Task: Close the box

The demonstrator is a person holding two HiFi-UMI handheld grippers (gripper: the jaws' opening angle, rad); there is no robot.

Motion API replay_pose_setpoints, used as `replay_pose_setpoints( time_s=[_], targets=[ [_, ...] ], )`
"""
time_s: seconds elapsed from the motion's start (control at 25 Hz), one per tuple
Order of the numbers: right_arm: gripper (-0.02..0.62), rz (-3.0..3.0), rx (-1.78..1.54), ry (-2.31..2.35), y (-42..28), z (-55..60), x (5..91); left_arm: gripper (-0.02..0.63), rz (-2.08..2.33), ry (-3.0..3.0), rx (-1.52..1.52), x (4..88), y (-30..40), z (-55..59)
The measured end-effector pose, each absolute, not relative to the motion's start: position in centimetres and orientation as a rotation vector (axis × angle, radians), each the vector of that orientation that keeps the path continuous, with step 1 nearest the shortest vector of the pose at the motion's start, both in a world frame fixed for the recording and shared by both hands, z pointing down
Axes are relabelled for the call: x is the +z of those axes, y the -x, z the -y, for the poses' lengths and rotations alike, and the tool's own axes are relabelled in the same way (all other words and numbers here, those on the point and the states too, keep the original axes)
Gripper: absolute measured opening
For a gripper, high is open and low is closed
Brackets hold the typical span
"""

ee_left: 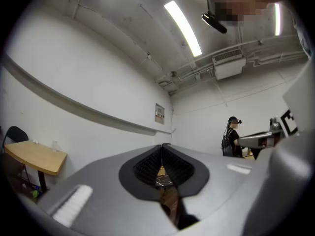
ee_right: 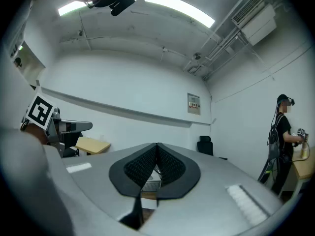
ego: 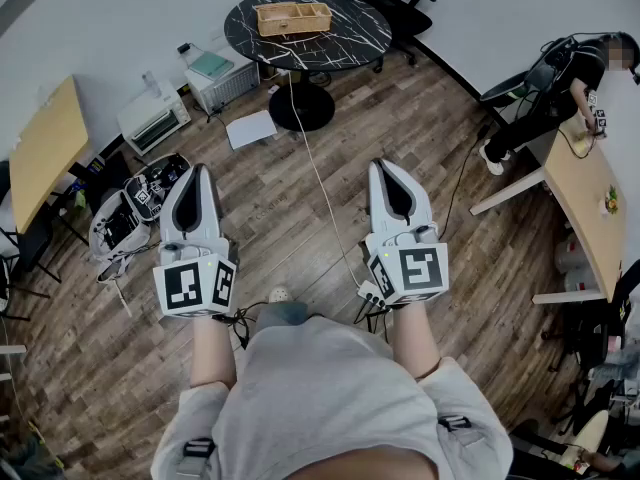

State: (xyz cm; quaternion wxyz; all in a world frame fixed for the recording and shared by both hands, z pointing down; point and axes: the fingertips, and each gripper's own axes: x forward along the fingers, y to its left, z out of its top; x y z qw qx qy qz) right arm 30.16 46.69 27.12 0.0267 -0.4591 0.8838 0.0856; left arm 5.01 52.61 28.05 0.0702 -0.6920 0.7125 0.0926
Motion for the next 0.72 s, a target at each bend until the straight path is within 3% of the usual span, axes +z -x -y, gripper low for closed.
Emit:
replay_pose_setpoints(
  time_s=[0.72],
  targets=[
    [0.003,-2.711,0.291,1.447,-29.6,-45.5,26.5,0.06,-2.121,2.096,0.264,27.8,-4.4,-50.8]
  ],
)
